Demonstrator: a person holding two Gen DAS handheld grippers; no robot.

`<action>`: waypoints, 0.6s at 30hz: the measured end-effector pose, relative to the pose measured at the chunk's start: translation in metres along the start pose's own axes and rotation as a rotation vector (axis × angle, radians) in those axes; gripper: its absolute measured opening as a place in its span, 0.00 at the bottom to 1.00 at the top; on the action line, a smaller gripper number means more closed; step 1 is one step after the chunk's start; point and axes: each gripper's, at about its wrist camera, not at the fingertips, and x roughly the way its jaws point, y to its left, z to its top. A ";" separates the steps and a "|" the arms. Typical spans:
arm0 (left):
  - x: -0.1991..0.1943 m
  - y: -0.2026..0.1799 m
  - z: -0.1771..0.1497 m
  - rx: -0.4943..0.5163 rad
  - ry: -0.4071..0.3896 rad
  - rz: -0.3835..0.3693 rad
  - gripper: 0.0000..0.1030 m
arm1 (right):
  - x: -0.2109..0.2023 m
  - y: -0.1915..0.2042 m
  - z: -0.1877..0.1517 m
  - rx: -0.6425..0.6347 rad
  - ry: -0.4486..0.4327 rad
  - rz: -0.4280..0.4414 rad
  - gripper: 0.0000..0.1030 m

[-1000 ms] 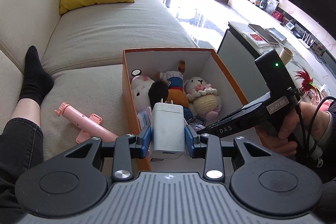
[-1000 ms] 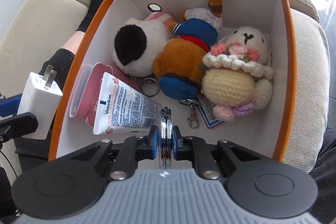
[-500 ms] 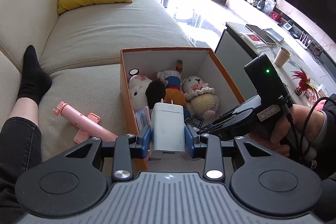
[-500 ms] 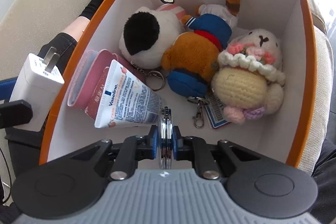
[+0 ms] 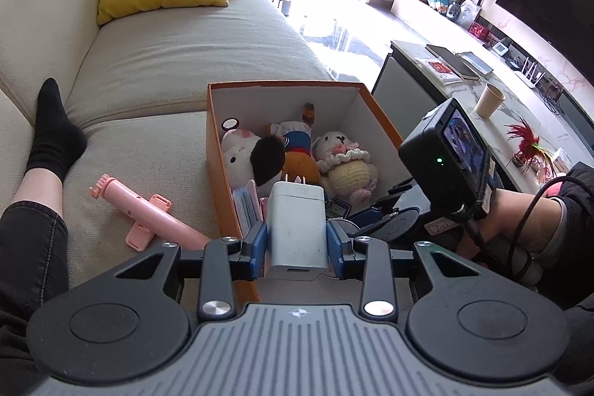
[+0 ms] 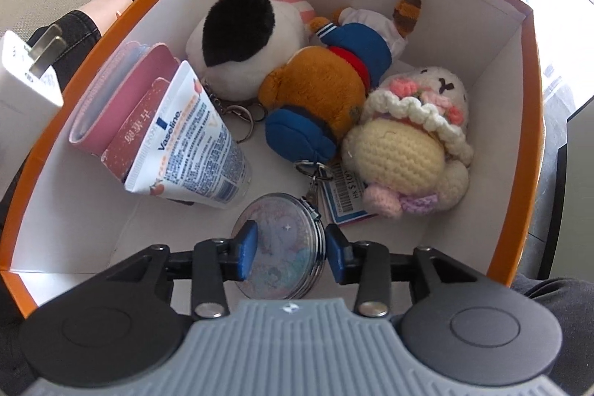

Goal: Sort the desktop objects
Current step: 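Lower the compact mirror into the box with the right tool and release it, then lower the charger plug onto the mirror in the box with the left tool and release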

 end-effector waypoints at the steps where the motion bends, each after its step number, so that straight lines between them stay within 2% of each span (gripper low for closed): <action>1: -0.001 0.000 -0.002 0.002 0.001 -0.002 0.38 | 0.001 0.003 0.000 -0.015 -0.008 -0.006 0.46; 6: 0.002 -0.003 -0.009 0.005 0.018 -0.014 0.38 | 0.004 0.004 0.002 -0.119 -0.015 -0.080 0.53; 9: 0.005 -0.005 -0.011 0.006 0.027 -0.022 0.38 | -0.002 0.006 -0.004 -0.178 0.011 -0.051 0.55; 14: 0.007 -0.009 -0.014 0.023 0.040 -0.033 0.38 | 0.000 0.017 -0.011 -0.329 0.133 -0.004 0.63; 18: 0.009 -0.013 -0.017 0.037 0.052 -0.043 0.38 | 0.018 0.024 -0.011 -0.380 0.220 -0.046 0.61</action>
